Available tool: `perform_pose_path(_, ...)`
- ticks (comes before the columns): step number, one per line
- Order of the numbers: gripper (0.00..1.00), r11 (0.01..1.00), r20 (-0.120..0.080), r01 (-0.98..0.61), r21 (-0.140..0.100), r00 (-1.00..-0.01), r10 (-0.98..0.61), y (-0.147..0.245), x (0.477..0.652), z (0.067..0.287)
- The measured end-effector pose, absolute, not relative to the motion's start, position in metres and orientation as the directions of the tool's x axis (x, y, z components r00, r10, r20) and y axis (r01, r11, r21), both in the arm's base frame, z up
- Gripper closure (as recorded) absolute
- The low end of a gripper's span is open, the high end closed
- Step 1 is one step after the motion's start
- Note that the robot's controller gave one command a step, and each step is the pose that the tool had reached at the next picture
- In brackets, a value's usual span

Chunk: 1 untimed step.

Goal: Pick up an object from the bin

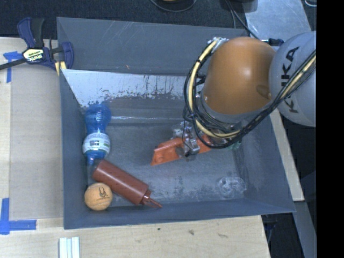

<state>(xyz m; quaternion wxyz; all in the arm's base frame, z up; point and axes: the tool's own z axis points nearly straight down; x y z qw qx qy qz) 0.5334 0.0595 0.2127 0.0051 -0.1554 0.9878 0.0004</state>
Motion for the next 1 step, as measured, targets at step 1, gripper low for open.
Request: perform_pose_path(1, 1.0, 0.732, -0.008, -0.681, -0.004, -0.732, -0.681, 0.0233, 0.5142, 0.2201)
